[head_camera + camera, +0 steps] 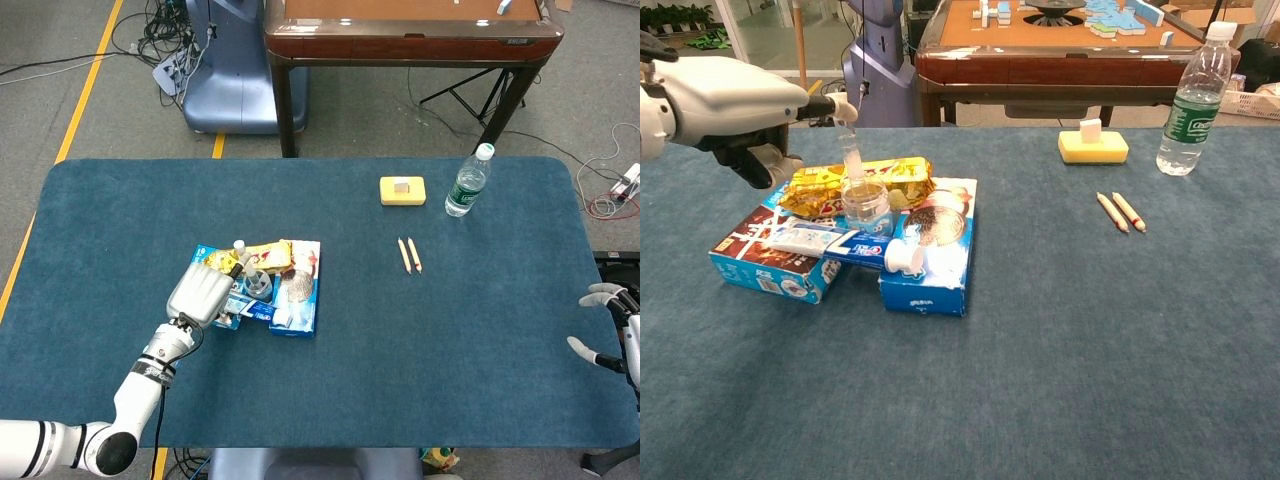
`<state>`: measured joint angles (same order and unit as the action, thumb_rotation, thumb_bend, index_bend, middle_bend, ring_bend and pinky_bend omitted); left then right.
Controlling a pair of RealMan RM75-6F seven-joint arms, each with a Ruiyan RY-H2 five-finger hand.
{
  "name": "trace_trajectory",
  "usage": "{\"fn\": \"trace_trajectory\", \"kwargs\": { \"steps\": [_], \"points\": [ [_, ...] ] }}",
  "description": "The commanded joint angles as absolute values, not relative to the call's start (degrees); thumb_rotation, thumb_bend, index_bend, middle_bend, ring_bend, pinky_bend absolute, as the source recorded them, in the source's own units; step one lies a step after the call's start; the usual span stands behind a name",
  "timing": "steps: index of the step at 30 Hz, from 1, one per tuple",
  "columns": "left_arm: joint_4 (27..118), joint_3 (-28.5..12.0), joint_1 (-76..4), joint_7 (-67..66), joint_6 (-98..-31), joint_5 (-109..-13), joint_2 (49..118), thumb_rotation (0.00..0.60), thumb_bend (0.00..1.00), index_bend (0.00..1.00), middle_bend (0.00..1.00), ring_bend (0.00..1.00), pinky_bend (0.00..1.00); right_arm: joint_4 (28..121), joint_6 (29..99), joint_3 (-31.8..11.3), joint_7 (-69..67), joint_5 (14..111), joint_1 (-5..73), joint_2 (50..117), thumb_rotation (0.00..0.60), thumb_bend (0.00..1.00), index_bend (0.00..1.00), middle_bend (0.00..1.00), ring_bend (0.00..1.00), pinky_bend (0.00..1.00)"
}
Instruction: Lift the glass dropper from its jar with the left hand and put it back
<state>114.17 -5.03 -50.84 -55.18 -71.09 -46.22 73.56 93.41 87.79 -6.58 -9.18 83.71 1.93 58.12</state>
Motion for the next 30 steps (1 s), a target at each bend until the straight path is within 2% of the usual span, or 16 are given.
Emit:
{"fn": "trace_trajectory", "kwargs": {
  "steps": [1, 8, 11, 13, 15, 18, 22, 24, 26, 28, 30],
  "points": [
    [115.5, -4.3, -50.1, -55.1, -72.3, -47.3, 72.5, 0.6, 0.57, 0.0, 0.93, 0.68, 0.74, 93.4, 87.8, -6.6, -9.2, 83.8, 1.9, 58.1, 0.6, 0.07, 0.44, 0.32, 0.21, 0.29],
    [117.2, -3.2, -47.6, -53.9, -75.3, -49.8, 70.7, 0.6, 0.57, 0.0, 0.93, 0.68, 0.74, 93.5, 87.9, -6.5, -9.3, 83.9, 1.9, 58.1, 0.6, 0.07, 0.44, 0.32, 0.21, 0.29],
    [116.9, -3.4, -45.9, -52.1, -77.3, -50.9, 70.1, 0.6, 0.57, 0.0, 0.9, 0.66, 0.74, 93.5, 88.0, -6.6, -9.4, 83.8, 1.9, 58.1, 0.6, 0.07, 0.44, 0.32, 0.21, 0.29],
    [116.7, -3.8, -44.7, -50.1, -78.5, -51.5, 69.7, 0.6, 0.49, 0.0, 0.84, 0.63, 0.73, 93.4, 87.8, -6.6, -9.4, 83.7, 1.9, 58.1, 0.6, 0.07, 0.44, 0.32, 0.21, 0.29],
    [116.5, -4.1, -43.5, -48.6, -79.7, -51.9, 69.3, 0.6, 0.36, 0.0, 0.78, 0.59, 0.73, 93.4, 87.7, -6.6, -9.3, 83.7, 2.0, 58.1, 0.6, 0.07, 0.44, 0.32, 0.21, 0.29],
    [116.1, -4.6, -42.0, -47.0, -81.4, -52.7, 69.2, 0.6, 0.18, 0.0, 0.62, 0.47, 0.7, 93.5, 87.6, -6.5, -9.0, 83.8, 2.0, 58.3, 0.6, 0.07, 0.44, 0.32, 0.21, 0.29],
    [115.6, -5.8, -40.3, -43.2, -82.2, -53.3, 69.3, 0.6, 0.08, 0.04, 0.38, 0.3, 0.58, 93.5, 87.5, -6.4, -8.6, 83.9, 2.1, 58.4, 0.6, 0.07, 0.44, 0.32, 0.21, 0.29],
    [115.3, -6.7, -39.5, -40.6, -82.2, -53.3, 69.4, 0.6, 0.04, 0.1, 0.24, 0.2, 0.47, 93.6, 87.5, -6.4, -8.4, 83.9, 2.1, 58.5, 0.6, 0.07, 0.44, 0.32, 0.21, 0.29],
    [115.5, -7.5, -39.0, -39.0, -81.7, -52.2, 69.3, 0.6, 0.01, 0.16, 0.15, 0.13, 0.39, 93.6, 87.6, -6.3, -8.4, 84.0, 2.1, 58.5, 0.6, 0.07, 0.44, 0.32, 0.21, 0.29],
    [115.6, -8.7, -38.7, -36.8, -81.0, -51.2, 69.5, 0.57, 0.0, 0.22, 0.1, 0.08, 0.34, 93.7, 87.7, -6.3, -8.3, 84.1, 2.1, 58.5, 0.6, 0.07, 0.44, 0.32, 0.21, 0.29],
    [115.5, -9.8, -38.5, -34.4, -80.1, -50.3, 70.0, 0.425, 0.0, 0.3, 0.07, 0.03, 0.28, 93.7, 87.8, -6.4, -8.3, 84.1, 2.0, 58.4, 0.6, 0.07, 0.44, 0.32, 0.21, 0.29]
  ]
}}
